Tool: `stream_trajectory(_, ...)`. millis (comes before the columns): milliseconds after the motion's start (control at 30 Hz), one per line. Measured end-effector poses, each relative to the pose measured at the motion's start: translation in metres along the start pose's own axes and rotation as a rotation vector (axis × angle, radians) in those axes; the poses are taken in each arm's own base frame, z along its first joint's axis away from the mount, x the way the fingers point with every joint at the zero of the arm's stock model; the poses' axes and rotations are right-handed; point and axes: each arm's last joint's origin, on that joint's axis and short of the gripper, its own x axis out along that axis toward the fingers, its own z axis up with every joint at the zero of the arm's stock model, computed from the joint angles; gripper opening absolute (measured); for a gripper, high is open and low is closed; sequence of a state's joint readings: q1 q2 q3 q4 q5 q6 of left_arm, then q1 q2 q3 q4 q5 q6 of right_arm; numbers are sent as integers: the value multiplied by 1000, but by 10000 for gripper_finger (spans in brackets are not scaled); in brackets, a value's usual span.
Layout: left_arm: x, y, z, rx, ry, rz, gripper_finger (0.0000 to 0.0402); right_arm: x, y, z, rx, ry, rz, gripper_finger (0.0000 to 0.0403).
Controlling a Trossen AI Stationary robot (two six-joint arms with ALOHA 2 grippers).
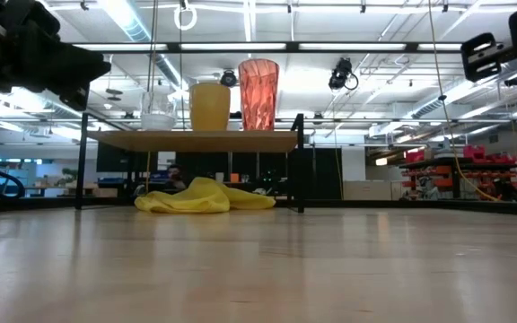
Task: Stack small to large cups/mugs on shelf
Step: Return to Home Position
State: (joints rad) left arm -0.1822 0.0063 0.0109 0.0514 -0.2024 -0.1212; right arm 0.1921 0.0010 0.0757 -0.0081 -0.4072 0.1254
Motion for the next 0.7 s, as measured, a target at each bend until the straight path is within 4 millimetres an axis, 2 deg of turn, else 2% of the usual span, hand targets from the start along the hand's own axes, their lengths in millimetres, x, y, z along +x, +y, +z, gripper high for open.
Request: stream_trajectory(700, 0, 0, 0, 2, 0, 2, 89, 0, 0, 0, 38, 3, 0, 13)
